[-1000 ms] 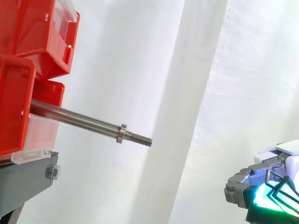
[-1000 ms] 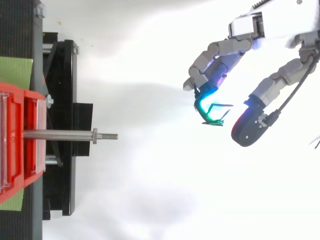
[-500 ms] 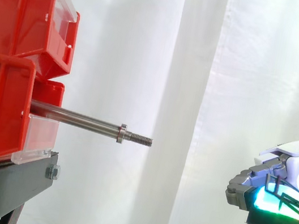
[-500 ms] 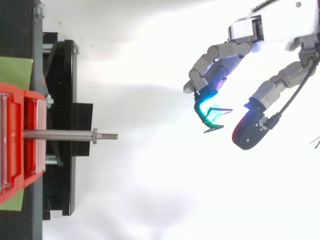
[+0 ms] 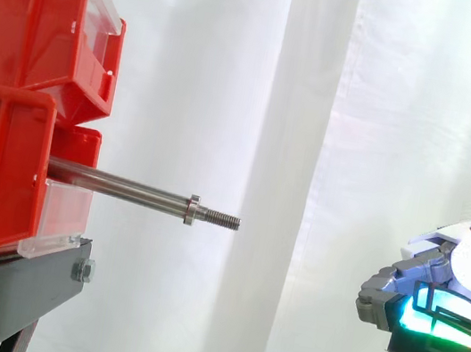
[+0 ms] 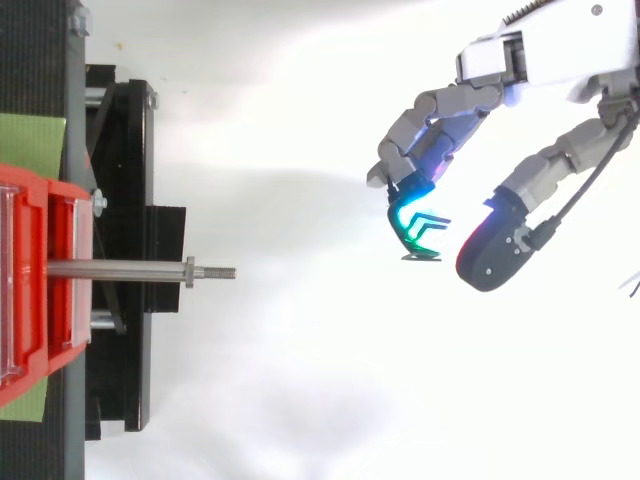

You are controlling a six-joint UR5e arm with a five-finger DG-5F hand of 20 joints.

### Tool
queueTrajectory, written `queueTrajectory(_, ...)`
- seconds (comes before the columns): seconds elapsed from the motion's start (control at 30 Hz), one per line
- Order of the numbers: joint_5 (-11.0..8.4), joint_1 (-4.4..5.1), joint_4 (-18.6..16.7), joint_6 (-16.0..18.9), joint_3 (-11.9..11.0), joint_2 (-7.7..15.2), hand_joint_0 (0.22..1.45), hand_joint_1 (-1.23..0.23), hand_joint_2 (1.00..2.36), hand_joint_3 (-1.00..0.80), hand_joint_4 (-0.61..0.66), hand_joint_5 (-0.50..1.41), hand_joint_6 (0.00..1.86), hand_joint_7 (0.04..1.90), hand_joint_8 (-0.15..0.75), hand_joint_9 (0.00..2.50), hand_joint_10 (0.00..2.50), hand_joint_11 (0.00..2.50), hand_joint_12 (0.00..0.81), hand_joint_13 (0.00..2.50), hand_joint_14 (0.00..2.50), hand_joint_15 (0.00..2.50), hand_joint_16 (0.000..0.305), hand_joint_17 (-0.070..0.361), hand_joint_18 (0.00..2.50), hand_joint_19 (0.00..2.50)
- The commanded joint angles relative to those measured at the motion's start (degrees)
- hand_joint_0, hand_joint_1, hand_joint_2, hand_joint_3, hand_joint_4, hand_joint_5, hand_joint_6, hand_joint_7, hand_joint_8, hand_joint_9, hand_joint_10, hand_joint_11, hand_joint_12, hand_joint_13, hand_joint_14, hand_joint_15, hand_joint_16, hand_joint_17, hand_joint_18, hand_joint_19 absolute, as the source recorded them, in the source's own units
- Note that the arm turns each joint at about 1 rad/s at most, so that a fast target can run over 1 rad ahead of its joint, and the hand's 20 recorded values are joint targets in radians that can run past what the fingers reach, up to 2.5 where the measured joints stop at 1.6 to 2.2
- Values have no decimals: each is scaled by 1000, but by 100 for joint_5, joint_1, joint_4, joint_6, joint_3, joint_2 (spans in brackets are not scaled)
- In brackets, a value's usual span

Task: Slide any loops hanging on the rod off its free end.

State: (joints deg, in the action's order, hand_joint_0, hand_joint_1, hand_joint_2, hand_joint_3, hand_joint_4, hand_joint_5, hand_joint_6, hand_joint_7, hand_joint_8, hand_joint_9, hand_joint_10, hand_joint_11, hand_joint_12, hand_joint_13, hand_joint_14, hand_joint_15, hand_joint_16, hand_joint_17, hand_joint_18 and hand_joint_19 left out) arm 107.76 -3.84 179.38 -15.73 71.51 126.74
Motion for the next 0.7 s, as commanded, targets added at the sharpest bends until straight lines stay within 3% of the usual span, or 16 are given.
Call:
queueTrajectory(0.0, -1, 6, 0, 0, 3, 0, 561, -622, 1000, -500, 189, -164, 754, 1318, 264, 678, 6, 172, 286, 517, 0, 0, 42, 94, 444, 19)
queueTrajectory(0.3, -1, 6, -9, 0, 3, 0, 591, -755, 1012, -366, 140, -172, 778, 1374, 261, 671, 6, 176, 282, 513, 0, 0, 41, 92, 437, 13)
queueTrajectory(0.67, -1, 6, 0, 9, 3, 0, 634, -849, 1000, -491, 143, -188, 797, 1311, 249, 650, 6, 171, 279, 502, 0, 0, 41, 92, 432, 1)
